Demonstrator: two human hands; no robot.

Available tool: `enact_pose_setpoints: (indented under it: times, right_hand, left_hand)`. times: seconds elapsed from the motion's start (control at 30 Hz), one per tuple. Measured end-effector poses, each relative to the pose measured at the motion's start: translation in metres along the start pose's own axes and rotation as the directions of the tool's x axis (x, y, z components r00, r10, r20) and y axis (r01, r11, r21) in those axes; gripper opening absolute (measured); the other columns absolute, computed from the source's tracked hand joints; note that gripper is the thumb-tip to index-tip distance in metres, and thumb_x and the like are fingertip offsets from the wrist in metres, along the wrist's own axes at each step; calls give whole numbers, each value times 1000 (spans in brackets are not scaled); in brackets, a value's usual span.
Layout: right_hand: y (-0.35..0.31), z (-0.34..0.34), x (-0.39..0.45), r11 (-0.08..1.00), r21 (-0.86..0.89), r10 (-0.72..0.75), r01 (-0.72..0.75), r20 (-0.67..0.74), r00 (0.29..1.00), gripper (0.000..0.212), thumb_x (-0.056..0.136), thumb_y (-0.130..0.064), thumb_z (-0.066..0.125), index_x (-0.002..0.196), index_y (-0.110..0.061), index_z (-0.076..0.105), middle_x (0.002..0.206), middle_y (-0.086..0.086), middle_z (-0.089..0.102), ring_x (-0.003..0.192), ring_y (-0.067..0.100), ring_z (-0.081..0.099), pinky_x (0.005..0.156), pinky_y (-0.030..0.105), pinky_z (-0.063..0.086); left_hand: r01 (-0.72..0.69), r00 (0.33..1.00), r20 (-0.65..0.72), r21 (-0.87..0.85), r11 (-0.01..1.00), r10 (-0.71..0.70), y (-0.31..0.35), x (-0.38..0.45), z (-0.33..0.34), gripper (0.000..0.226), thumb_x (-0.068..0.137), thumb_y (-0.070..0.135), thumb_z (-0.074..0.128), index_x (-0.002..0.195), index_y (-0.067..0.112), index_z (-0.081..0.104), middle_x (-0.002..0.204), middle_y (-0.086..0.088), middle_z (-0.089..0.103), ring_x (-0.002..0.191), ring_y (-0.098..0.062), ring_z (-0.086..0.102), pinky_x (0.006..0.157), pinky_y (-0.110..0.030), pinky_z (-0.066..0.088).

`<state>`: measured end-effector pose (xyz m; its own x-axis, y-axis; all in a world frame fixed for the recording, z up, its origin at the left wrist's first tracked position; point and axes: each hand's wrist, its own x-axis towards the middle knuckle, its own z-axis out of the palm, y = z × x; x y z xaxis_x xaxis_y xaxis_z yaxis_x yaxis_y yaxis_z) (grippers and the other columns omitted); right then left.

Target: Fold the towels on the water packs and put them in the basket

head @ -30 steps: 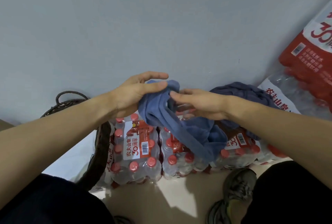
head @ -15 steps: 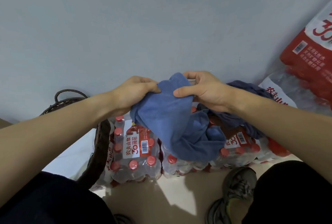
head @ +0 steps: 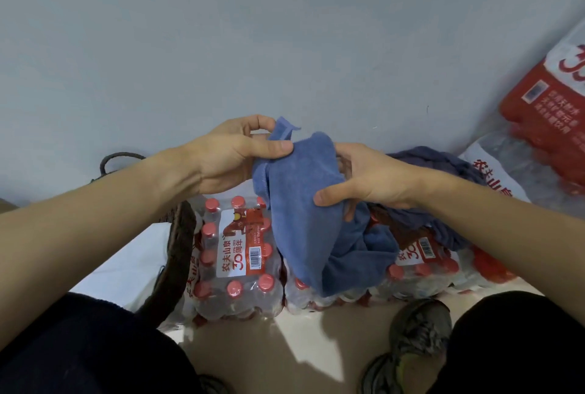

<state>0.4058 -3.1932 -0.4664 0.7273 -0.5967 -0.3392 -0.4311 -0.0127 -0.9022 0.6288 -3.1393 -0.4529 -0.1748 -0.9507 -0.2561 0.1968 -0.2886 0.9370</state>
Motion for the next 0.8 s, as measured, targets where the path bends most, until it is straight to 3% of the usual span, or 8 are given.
enact_pose_setpoints:
  times: [0.1, 0.23, 0.33, 0.4, 0.53, 0.63, 0.7, 0.8]
  right_hand:
    - [-2, 2, -3, 997, -81, 24, -16, 100, 995, 18, 82, -9, 78, 98, -12, 70, 87, 3, 76, 75, 24, 74, 56, 29, 57]
    - [-2, 2, -4, 995, -59, 93, -83, 203, 975, 27, 83, -15, 77, 108, -6, 69, 106, 9, 75, 97, 26, 72, 81, 37, 59]
    - [0, -2, -6, 961, -238, 201, -142, 244, 949, 18, 78, -23, 83, 87, -10, 74, 92, 4, 77, 85, 17, 74, 71, 26, 56]
    - [2, -2, -6, 860, -483, 308, -164, 236, 922, 23, 70, -37, 87, 78, -19, 76, 82, -5, 76, 76, 11, 72, 69, 25, 55]
    - [17, -3, 4, 689, -694, 382, -206, 106, 918, 29, 63, -52, 84, 76, -27, 75, 73, -8, 73, 69, 12, 69, 65, 28, 54]
    - [45, -2, 20, 598, -727, 371, -338, -122, 920, 32, 68, -45, 79, 75, -15, 67, 66, 1, 65, 63, 22, 61, 57, 30, 46]
    - [73, 8, 31, 543, -733, 399, -411, -206, 894, 35, 74, -45, 75, 82, -13, 63, 79, 5, 65, 71, 24, 60, 62, 29, 45]
    - [116, 31, 43, 532, -727, 461, -434, -181, 869, 47, 91, -45, 60, 123, -10, 60, 118, 13, 64, 109, 29, 59, 88, 33, 46]
  left_hand:
    - [45, 999, 11, -5, 999, -45, 3, -1, -1, 21, 80, 8, 63, 101, 9, 59, 82, -6, 64, 71, -16, 65, 66, -25, 57]
    - [100, 993, -87, 285, 953, -78, -2, -1, -7, 12, 95, 10, 59, 102, 8, 67, 74, 5, 69, 70, -8, 65, 65, -17, 54]
    - [28, 986, -121, 801, 598, 116, -8, 0, -16, 16, 97, 9, 56, 93, 14, 71, 86, 7, 72, 86, -6, 65, 77, -14, 47]
    - [46, 965, -180, 830, 556, 190, -8, 1, -23, 21, 99, 8, 51, 95, 12, 72, 96, 4, 71, 94, -10, 61, 79, -14, 45]
    - [93, 953, -228, 847, 524, 200, -11, 5, -37, 24, 101, 13, 50, 100, 12, 74, 93, 8, 68, 88, -6, 59, 64, -1, 39]
    - [164, 962, -244, 876, 453, 123, -18, 7, -39, 27, 102, 21, 49, 100, 8, 73, 97, -2, 71, 81, -8, 59, 65, -11, 40]
    - [192, 967, -244, 883, 428, 70, -23, 8, -38, 29, 102, 23, 49, 102, 6, 71, 101, -7, 70, 88, -17, 61, 75, -23, 41]
    - [172, 984, -178, 923, 345, -15, -31, 6, -34, 21, 99, 21, 54, 102, 14, 73, 103, -4, 71, 94, -18, 62, 78, -23, 41]
